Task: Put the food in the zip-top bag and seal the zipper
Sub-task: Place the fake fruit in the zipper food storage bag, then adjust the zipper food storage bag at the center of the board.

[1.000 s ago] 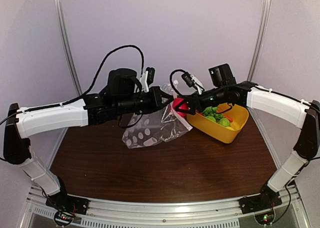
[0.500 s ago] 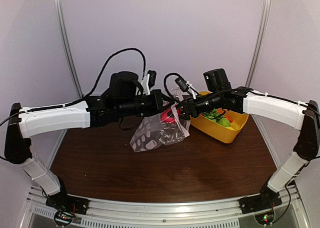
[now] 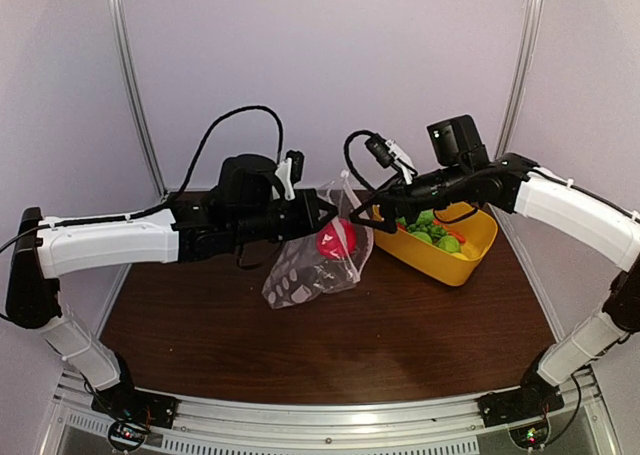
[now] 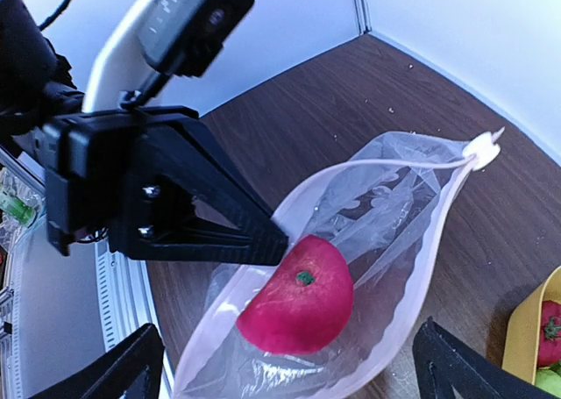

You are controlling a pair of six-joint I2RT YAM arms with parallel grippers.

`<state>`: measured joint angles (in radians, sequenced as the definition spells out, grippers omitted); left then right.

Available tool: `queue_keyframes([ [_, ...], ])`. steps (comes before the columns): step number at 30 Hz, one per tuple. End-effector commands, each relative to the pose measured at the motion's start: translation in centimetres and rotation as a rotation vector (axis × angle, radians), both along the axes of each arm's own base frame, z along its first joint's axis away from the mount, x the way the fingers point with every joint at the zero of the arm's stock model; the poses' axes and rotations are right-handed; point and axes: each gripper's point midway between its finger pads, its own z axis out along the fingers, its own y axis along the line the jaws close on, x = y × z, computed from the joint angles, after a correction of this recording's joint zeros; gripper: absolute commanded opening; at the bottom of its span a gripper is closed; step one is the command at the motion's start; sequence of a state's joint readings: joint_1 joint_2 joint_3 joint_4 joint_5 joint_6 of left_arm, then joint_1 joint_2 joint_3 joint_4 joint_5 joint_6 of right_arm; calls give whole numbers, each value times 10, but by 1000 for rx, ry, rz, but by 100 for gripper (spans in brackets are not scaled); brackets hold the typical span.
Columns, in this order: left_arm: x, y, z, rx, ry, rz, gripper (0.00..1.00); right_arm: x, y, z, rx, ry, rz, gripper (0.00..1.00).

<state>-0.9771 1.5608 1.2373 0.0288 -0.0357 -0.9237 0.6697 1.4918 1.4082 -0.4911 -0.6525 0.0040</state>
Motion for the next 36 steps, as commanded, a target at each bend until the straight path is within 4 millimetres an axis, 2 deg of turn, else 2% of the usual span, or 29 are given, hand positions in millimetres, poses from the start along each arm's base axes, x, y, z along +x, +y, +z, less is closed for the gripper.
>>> queue_keyframes([
  [1,4,9,1,21,-31,42,0,6,-24,-5,-85,-48,-103,99],
  [4,4,9,2,17,-33,43,0,25,-38,-17,-122,-43,-232,93],
  [11,5,8,3,16,-37,44,0,38,-26,-53,-132,104,-272,76],
  [13,6,7,2,18,-35,43,0,42,-23,-61,-139,126,-279,62],
  [16,8,9,-3,36,-30,57,0,48,-21,-63,-149,148,-291,23],
  [18,12,15,-10,94,-14,90,0,50,-20,-45,-139,135,-278,0],
  [20,19,28,-15,187,-14,157,0,51,-22,-13,-120,85,-271,0],
  [22,41,58,-18,356,-70,280,0,55,-30,15,-112,13,-301,0],
  [23,53,80,-24,465,-83,355,0,59,-34,19,-125,-10,-328,0],
  [24,61,105,-25,544,-70,442,0,64,-38,14,-158,-10,-350,0],
  [25,63,110,-17,565,-84,452,0,68,-42,8,-194,-4,-376,0],
  [28,47,80,28,475,-257,345,0,77,-50,-6,-259,4,-428,0],
  [31,44,56,23,456,-294,261,0,78,-42,-12,-243,50,-417,0],
  [33,42,42,16,437,-275,212,0,80,-38,-6,-214,45,-415,0],
  [36,40,38,17,387,-265,200,0,77,-33,9,-177,12,-381,0],
])
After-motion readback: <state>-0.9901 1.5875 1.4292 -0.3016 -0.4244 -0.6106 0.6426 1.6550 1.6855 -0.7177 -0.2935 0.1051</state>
